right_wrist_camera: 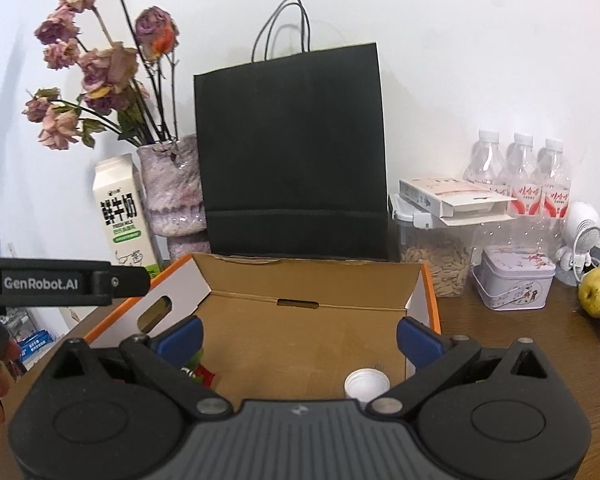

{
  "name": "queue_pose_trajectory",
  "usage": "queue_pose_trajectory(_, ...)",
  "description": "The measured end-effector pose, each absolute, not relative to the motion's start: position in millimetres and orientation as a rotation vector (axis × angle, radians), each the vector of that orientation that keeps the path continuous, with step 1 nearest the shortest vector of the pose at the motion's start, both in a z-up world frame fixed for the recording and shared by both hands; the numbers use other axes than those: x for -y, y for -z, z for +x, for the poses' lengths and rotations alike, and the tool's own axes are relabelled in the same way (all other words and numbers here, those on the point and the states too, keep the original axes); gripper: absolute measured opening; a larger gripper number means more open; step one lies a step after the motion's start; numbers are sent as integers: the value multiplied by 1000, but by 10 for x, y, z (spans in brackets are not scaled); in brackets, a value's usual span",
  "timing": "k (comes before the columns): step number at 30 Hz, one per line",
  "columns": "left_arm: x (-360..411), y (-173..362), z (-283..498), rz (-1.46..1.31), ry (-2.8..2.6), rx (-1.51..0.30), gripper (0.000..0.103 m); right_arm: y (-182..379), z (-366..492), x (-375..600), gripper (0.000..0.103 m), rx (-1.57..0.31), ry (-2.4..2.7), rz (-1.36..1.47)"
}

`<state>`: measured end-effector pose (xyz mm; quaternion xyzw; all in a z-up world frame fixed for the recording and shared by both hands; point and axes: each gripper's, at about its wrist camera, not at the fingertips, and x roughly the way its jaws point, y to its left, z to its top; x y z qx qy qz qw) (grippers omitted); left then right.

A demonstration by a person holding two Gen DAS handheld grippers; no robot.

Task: Organize objects
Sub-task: 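Withdraw both open tools from the red box back over the table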

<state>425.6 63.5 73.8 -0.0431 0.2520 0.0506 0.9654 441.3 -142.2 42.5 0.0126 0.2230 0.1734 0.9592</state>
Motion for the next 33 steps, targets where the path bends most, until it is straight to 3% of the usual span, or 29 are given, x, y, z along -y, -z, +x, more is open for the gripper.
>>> queue_pose_trajectory(33,-873,-864,2595,-104,-145,-436,103,-680,2881,1575,103,-410,-392,-52)
